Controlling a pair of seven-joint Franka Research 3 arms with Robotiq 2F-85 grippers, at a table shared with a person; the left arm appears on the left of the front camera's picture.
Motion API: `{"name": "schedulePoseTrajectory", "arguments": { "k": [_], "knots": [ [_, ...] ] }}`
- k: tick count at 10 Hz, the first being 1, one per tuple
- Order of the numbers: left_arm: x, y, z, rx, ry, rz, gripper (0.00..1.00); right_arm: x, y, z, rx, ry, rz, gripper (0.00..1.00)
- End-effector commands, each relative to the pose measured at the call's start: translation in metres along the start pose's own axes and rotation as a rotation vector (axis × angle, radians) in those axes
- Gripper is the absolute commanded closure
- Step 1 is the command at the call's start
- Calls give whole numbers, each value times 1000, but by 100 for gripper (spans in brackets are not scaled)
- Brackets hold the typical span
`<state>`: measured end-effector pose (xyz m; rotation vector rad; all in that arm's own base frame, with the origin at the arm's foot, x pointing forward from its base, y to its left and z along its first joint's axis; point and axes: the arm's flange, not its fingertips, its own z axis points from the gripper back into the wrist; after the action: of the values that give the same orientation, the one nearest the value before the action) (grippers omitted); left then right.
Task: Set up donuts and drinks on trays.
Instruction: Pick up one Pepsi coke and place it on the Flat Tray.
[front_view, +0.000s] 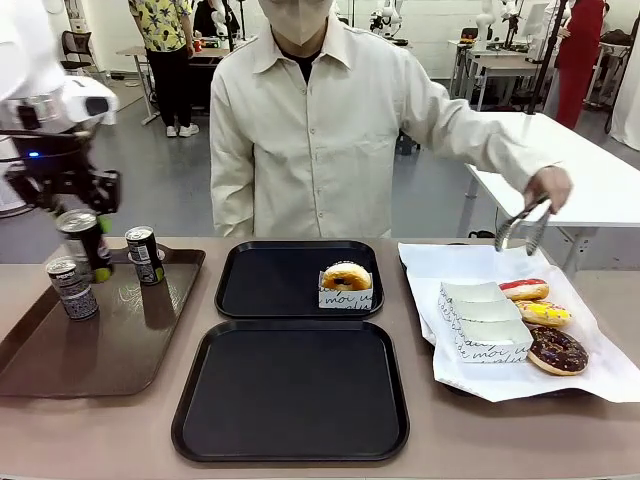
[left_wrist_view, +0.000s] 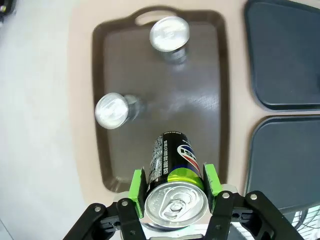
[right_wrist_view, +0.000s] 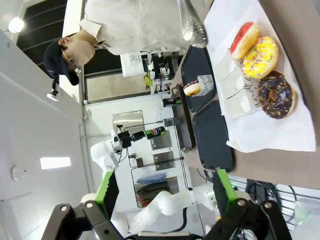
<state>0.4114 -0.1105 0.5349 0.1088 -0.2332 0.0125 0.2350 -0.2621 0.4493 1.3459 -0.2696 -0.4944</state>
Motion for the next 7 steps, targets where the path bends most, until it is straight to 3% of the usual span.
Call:
{"name": "schedulePoseTrajectory", "arguments": {
  "k": [1,7],
  "knots": [
    [26,-50,7,11,-61,-87,43,-1,0,0,8,4,-2,0],
    [53,-164,-7,-102,-23,-194,43,-1,0,0,8,4,-2,0]
  ]
}}
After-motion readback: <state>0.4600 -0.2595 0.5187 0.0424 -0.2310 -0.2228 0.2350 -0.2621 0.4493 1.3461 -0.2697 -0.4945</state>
